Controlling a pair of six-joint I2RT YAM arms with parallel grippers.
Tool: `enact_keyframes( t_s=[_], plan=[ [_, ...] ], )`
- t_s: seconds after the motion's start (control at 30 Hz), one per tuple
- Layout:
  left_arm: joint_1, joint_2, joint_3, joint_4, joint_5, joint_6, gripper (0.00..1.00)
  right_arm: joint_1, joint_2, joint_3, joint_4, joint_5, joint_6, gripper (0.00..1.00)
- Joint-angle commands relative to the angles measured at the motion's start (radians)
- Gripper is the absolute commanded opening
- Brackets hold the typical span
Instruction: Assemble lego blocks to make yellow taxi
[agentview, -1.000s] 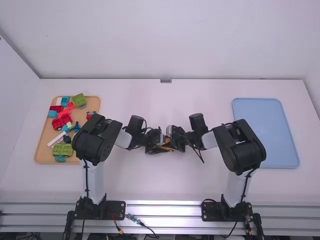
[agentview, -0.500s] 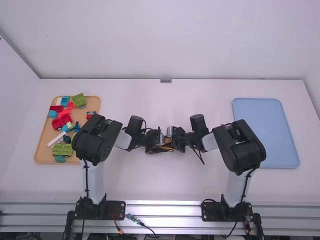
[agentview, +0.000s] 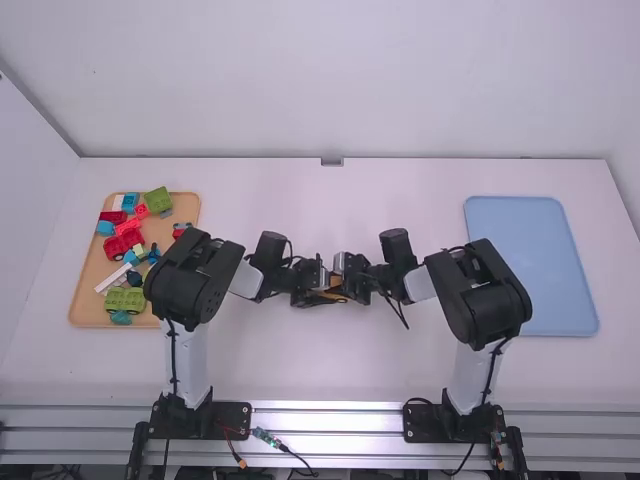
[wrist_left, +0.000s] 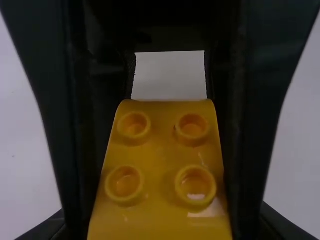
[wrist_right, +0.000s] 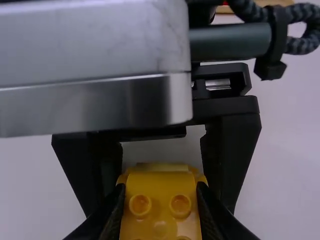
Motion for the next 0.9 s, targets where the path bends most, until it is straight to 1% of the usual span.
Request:
enact_keyframes(
  t_s=[0.0,0.07,0.13,0.2,0.37,0.43,0.53,0.67,0.87],
  plan=[
    [0.006,-0.013,0.007,0.012,-0.072,0.021,0.11,0.029,0.042,-0.024,-0.024,0.008,0.034,0.0],
    [0.006,-0.013,0.004,0.015,-0.074,0.022,0.12,0.023,0.042,-0.021,-0.029,0.007,0.035,0.07],
    [0.006,-0.013,0.004,0.015,-0.076,0.021,0.12,0.023,0.042,-0.022,-0.028,0.006,0.035,0.08],
    [0.006,-0.013,0.004,0.013,-0.075,0.021,0.14,0.023,0.042,-0.024,-0.024,0.004,0.035,0.15],
    [0.006,-0.013,0.003,0.013,-0.076,0.021,0.14,0.023,0.042,-0.018,-0.026,0.003,0.035,0.19],
    [0.006,-0.013,0.002,0.014,-0.076,0.022,0.14,0.023,0.042,-0.013,-0.031,0.0,0.035,0.24],
    [0.006,-0.013,0.003,0.013,-0.076,0.021,0.14,0.023,0.042,-0.008,-0.041,0.0,0.035,0.24],
    [0.006,-0.013,0.001,0.015,-0.076,0.021,0.13,0.023,0.04,-0.003,-0.052,0.0,0.035,0.29],
    [0.006,-0.013,0.005,0.01,-0.075,0.021,0.13,0.023,0.037,-0.009,-0.047,0.001,0.035,0.32]
  ],
)
